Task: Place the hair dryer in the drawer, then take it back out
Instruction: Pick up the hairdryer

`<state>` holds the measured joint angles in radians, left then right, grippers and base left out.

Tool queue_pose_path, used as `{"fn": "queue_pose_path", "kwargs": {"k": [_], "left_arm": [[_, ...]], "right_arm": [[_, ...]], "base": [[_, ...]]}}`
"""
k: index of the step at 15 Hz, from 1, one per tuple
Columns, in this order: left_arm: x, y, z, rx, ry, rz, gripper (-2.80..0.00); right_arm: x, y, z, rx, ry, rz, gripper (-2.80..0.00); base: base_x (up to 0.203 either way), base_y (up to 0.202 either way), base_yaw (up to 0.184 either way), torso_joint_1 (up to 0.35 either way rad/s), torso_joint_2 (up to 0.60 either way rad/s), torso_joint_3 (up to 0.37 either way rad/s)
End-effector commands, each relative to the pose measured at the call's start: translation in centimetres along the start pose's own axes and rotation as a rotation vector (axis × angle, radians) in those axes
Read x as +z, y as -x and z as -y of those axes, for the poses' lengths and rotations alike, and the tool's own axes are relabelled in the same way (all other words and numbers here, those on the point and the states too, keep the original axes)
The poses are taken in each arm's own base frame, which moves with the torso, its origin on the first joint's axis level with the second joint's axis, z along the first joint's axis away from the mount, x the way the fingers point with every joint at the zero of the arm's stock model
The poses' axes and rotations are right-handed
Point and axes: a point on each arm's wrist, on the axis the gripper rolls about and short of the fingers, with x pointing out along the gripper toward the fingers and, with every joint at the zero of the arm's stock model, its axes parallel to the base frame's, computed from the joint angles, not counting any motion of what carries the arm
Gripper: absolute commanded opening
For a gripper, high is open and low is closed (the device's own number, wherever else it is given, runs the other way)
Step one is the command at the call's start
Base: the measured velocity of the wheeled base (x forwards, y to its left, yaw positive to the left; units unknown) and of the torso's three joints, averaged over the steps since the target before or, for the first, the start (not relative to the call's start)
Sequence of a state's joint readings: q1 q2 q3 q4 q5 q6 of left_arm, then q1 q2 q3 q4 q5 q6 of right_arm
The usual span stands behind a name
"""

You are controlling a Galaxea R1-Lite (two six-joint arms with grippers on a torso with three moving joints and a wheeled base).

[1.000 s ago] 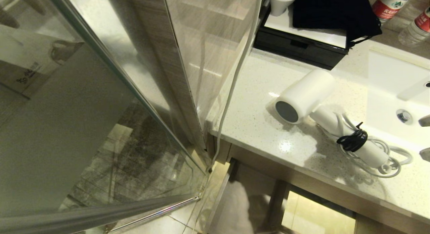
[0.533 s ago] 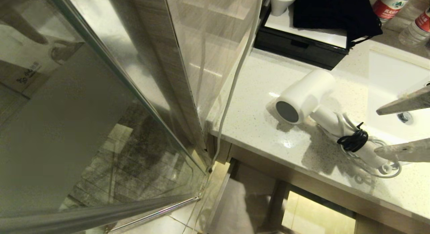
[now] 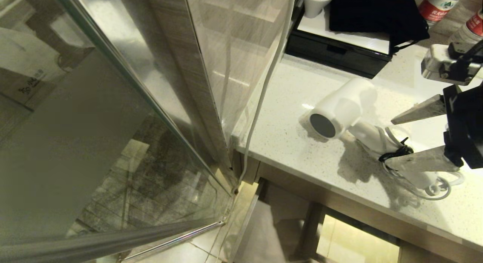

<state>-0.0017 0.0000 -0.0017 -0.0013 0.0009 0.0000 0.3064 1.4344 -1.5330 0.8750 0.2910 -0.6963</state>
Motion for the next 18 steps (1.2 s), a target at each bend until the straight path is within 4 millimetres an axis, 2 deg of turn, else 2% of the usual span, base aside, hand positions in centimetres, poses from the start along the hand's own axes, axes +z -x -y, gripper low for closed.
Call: {"fn": "queue_pose_path", "kwargs": {"k": [1, 6, 18], "left_arm": [[0.0, 0.0, 0.0, 0.001, 0.000, -0.001, -2.80], [0.0, 0.0, 0.0, 0.002, 0.000, -0.001, -2.80], [0.0, 0.0, 0.0, 0.001, 0.000, -0.001, -2.80]], "right_arm": [[0.1, -1.3, 0.6, 0.020, 0.013, -0.025, 0.00], [0.6, -3.5, 1.9, -0.009, 0.028, -0.016, 0.00], [0.8, -5.5, 2.9, -0.023, 0.036, -0.024, 0.00]], "base": [[0.000, 0.000, 0.000, 0.000, 0.00, 0.000], [0.000, 0.000, 0.000, 0.000, 0.00, 0.000], [0.000, 0.000, 0.000, 0.000, 0.00, 0.000]]}}
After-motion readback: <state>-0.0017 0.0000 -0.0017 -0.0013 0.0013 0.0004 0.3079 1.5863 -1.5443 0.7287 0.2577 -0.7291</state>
